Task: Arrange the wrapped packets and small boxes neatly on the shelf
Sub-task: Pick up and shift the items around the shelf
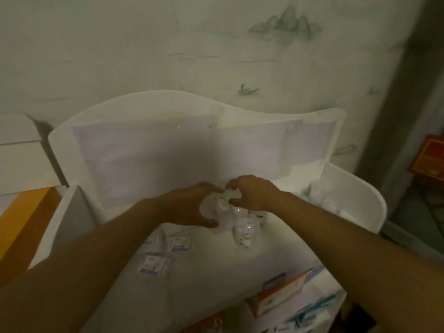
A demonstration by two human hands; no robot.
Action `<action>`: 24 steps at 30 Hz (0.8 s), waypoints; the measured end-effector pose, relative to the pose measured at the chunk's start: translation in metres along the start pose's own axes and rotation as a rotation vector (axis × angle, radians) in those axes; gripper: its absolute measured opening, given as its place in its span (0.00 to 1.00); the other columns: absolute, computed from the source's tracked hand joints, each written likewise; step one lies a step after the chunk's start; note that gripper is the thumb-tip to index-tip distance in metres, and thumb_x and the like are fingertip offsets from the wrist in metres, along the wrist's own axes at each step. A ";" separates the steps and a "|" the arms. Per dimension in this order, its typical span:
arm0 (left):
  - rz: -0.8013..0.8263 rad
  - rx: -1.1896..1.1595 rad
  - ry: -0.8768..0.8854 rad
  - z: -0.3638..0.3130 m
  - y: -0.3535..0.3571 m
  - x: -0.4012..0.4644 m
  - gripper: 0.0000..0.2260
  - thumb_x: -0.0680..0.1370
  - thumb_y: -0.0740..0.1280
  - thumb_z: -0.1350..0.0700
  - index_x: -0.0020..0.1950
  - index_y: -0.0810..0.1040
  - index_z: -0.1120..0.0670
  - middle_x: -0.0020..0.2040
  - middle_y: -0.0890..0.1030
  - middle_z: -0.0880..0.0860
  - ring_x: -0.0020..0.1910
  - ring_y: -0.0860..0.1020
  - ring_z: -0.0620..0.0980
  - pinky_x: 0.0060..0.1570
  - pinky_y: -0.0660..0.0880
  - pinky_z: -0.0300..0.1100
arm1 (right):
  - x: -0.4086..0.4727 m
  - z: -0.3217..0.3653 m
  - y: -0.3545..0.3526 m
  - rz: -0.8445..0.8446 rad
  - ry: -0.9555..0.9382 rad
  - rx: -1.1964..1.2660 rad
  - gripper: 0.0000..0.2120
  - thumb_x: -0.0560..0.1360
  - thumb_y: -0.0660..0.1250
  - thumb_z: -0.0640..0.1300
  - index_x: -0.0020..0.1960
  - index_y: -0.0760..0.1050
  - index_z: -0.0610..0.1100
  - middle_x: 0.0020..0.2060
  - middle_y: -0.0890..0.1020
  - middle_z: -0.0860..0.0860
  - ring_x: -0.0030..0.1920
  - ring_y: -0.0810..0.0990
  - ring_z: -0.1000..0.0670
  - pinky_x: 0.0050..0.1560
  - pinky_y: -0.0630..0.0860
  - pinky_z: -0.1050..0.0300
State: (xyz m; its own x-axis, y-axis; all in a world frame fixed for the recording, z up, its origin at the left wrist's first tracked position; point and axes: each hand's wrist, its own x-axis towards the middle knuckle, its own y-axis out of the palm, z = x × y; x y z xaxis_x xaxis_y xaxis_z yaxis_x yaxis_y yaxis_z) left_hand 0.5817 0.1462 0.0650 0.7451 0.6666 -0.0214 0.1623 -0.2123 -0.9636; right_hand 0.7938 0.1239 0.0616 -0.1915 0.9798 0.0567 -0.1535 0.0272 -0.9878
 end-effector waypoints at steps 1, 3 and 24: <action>-0.010 0.000 0.028 -0.012 0.002 0.009 0.38 0.68 0.74 0.39 0.73 0.60 0.40 0.72 0.64 0.44 0.67 0.69 0.47 0.66 0.70 0.46 | -0.010 -0.010 -0.007 -0.009 0.023 -0.010 0.24 0.75 0.67 0.55 0.70 0.69 0.52 0.66 0.75 0.51 0.65 0.72 0.48 0.61 0.71 0.53; -0.006 0.014 0.084 -0.034 0.007 0.027 0.38 0.69 0.75 0.41 0.74 0.59 0.42 0.74 0.61 0.45 0.68 0.68 0.48 0.65 0.70 0.48 | -0.028 -0.033 -0.017 -0.017 0.078 -0.018 0.24 0.75 0.67 0.55 0.70 0.70 0.52 0.66 0.75 0.52 0.65 0.72 0.48 0.60 0.71 0.54; 0.232 0.445 -0.018 -0.107 0.126 0.148 0.40 0.73 0.65 0.34 0.78 0.51 0.45 0.80 0.51 0.51 0.77 0.54 0.56 0.74 0.51 0.58 | -0.085 -0.205 -0.003 0.085 0.173 0.151 0.24 0.76 0.66 0.55 0.70 0.69 0.52 0.65 0.76 0.52 0.62 0.75 0.51 0.60 0.71 0.58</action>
State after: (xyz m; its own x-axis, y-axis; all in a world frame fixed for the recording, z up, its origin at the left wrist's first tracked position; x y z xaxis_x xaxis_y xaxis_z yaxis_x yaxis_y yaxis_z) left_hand 0.7820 0.1419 -0.0316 0.7167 0.6511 -0.2496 -0.3011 -0.0339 -0.9530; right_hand 1.0095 0.0816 0.0300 -0.0433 0.9970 -0.0638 -0.2893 -0.0736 -0.9544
